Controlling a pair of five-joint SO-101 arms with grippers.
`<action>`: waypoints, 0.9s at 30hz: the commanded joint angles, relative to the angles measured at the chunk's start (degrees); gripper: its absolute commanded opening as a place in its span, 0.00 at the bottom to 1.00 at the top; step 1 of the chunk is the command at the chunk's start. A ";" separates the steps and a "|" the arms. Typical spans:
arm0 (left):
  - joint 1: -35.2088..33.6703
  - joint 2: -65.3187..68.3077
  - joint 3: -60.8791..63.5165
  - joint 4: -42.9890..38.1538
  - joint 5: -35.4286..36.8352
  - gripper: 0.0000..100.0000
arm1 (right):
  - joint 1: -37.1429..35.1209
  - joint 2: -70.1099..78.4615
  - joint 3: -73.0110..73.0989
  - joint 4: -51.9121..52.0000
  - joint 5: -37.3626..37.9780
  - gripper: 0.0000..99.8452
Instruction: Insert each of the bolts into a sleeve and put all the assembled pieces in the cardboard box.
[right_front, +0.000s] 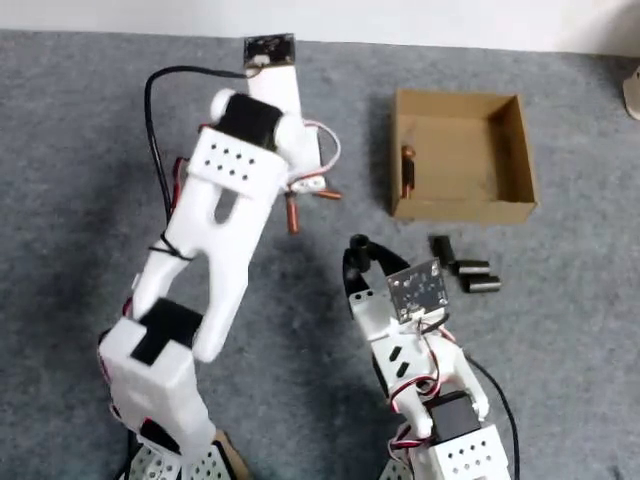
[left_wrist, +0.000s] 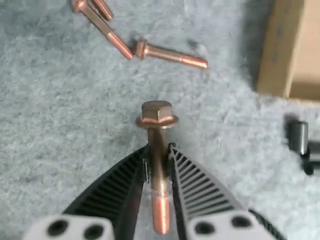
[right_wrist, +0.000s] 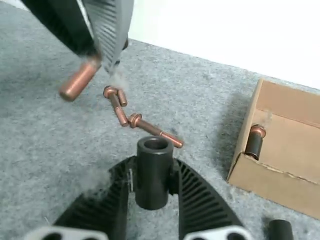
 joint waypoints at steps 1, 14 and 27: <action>3.56 -7.69 4.62 -0.70 -0.18 0.01 | -0.66 0.22 8.75 -1.19 0.70 0.00; 5.41 -28.79 44.26 -42.99 -0.97 0.01 | -0.75 0.22 8.75 -1.19 0.70 0.00; 7.52 -54.11 73.45 -71.03 -1.05 0.01 | -3.12 0.31 8.75 -0.31 0.62 0.00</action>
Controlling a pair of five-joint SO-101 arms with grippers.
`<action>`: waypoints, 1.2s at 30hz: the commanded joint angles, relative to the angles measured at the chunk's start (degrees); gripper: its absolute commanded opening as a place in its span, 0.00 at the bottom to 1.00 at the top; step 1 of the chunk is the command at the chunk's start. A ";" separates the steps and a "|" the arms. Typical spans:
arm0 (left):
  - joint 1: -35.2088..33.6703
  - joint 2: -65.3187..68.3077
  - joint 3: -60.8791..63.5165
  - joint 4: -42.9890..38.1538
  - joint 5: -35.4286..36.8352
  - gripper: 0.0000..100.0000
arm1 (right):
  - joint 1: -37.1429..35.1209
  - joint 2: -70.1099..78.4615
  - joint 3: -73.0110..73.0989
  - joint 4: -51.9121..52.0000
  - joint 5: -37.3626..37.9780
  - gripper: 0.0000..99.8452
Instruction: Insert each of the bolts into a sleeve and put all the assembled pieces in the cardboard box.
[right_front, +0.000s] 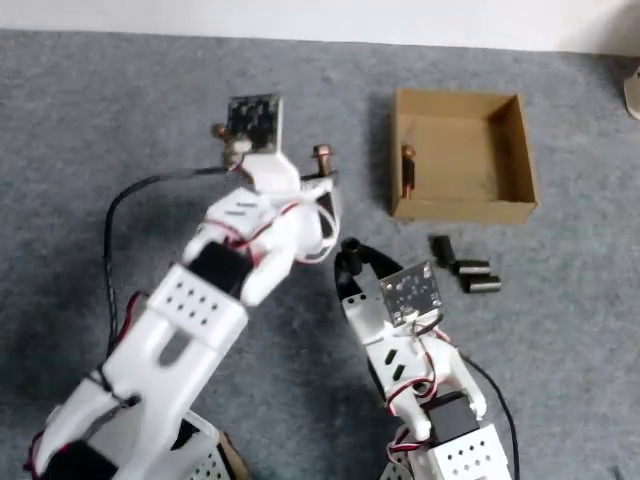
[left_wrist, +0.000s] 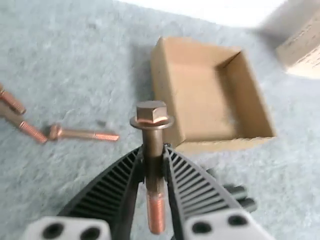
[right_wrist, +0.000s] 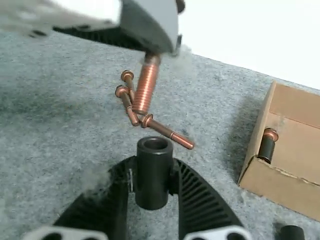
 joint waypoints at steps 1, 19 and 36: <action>1.63 -6.99 3.91 -5.98 -0.26 0.01 | -0.66 0.22 8.75 -0.31 0.62 0.00; 7.34 -10.24 8.57 -6.95 -0.35 0.01 | -0.66 0.22 8.75 -0.31 0.62 0.00; 4.09 -10.24 16.92 -21.01 -0.44 0.01 | -0.66 0.22 8.75 -0.31 0.62 0.00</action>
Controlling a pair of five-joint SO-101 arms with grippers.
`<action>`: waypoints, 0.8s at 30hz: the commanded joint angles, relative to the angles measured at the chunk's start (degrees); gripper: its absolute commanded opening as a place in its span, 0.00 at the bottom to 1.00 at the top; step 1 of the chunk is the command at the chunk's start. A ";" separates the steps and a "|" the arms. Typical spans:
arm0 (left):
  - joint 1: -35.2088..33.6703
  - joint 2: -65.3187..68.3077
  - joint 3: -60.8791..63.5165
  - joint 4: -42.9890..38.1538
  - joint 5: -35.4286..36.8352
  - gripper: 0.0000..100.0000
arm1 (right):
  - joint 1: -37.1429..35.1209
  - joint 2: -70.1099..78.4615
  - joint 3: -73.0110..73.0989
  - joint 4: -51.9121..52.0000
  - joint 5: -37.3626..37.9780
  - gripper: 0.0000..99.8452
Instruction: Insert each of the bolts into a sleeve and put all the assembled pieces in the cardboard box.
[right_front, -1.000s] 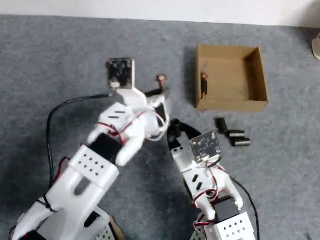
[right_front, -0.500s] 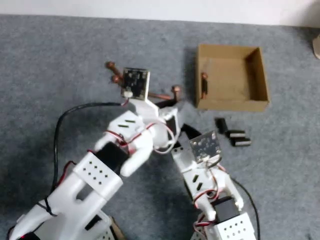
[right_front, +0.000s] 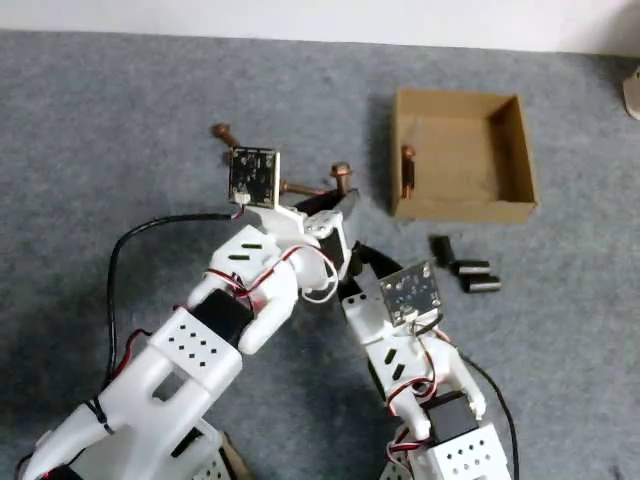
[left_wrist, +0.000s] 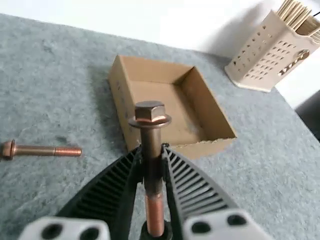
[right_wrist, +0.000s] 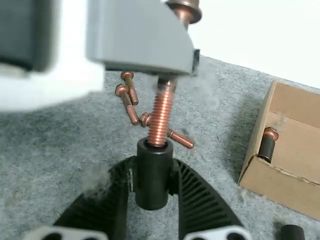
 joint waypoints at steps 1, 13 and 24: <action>-0.66 -1.89 -0.31 -2.02 -0.62 0.01 | -0.66 0.13 8.75 -0.31 0.62 0.00; 2.59 -2.33 2.95 8.00 -6.95 0.01 | -0.40 -0.13 8.75 -0.31 0.62 0.00; 6.55 -2.42 3.91 20.40 -7.82 0.01 | 2.24 -0.48 8.75 -0.57 0.53 0.00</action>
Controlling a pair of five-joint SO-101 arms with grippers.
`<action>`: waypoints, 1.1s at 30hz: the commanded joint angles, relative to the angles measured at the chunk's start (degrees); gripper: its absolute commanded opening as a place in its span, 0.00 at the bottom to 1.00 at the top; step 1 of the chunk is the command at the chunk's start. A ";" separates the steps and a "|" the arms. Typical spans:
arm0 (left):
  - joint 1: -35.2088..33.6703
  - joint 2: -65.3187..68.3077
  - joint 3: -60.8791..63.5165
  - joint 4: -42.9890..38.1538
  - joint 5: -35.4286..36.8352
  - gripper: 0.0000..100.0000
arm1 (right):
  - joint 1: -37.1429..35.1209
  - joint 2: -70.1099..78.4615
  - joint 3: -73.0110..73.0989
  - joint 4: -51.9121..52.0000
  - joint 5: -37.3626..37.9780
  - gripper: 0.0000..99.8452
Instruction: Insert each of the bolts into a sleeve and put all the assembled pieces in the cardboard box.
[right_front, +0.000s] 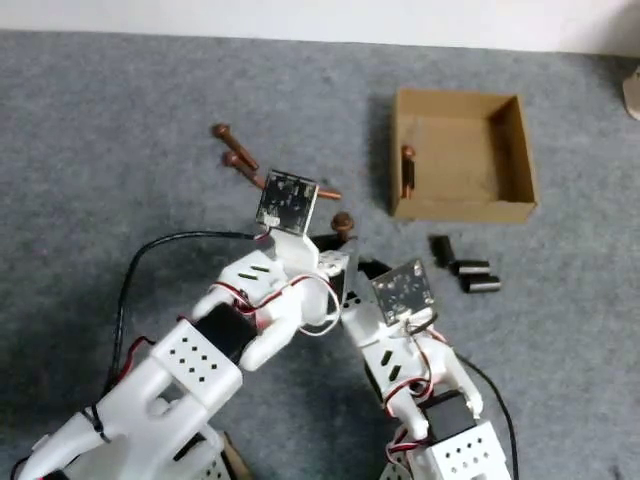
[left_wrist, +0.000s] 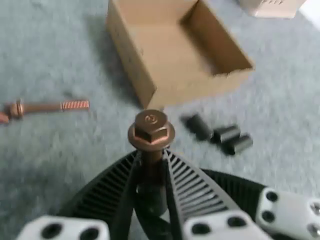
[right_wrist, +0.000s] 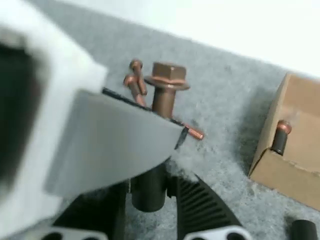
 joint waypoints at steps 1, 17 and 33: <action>1.36 -0.22 0.75 3.87 -0.53 0.03 | 2.86 -0.75 8.75 -0.84 0.26 0.00; -16.40 -0.31 -6.55 33.76 -0.26 0.49 | 3.38 -0.66 8.75 -0.92 0.09 0.00; -33.45 -0.13 0.04 38.33 -0.62 0.49 | 19.65 0.31 -0.31 -3.03 0.35 0.00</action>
